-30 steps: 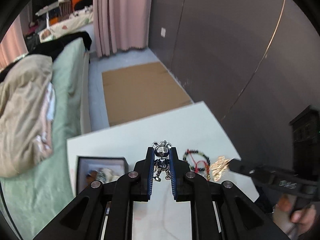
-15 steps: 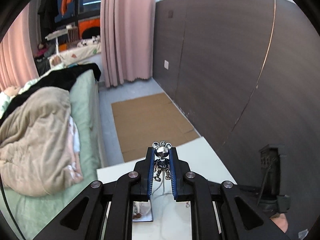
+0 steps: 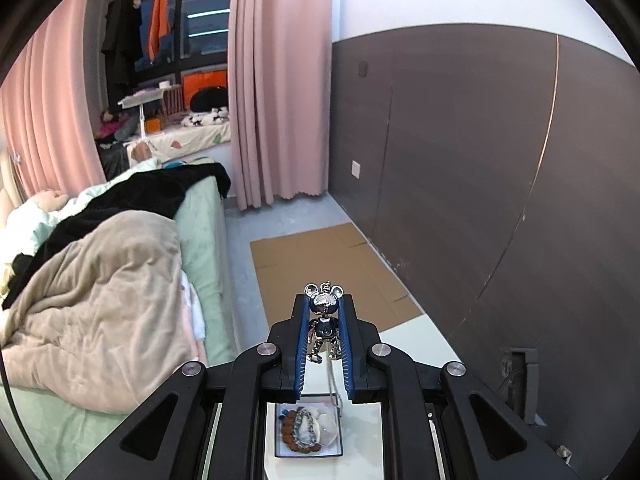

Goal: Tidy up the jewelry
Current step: 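Lift the bear pendant chain, lower it into the black box, open the left gripper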

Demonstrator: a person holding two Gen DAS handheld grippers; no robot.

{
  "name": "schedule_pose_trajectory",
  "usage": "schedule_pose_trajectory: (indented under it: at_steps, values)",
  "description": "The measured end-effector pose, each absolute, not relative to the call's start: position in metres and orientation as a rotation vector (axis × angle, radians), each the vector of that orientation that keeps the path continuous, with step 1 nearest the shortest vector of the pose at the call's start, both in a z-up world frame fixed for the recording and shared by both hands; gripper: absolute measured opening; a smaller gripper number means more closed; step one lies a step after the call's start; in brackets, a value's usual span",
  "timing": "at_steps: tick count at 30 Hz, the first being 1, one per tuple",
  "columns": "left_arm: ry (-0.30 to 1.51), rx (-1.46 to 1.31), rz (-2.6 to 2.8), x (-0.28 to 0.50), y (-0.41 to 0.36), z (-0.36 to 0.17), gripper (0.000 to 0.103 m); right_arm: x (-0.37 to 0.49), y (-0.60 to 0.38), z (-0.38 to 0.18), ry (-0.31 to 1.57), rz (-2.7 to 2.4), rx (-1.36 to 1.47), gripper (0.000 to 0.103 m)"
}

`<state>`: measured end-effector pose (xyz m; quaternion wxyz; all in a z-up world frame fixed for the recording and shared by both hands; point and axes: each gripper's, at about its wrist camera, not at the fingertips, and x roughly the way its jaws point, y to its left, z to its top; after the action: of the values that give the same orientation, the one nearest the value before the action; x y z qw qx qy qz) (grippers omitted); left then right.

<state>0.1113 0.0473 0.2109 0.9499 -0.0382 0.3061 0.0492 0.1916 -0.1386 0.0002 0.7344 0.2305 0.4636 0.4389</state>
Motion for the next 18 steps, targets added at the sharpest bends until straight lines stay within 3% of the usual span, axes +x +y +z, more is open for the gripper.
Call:
schedule_pose_trajectory:
  at_steps: [18]
  values:
    - [0.628,-0.080,0.121,0.110,0.060,0.205,0.015,0.183,-0.119,0.005,0.993,1.029,0.494,0.005]
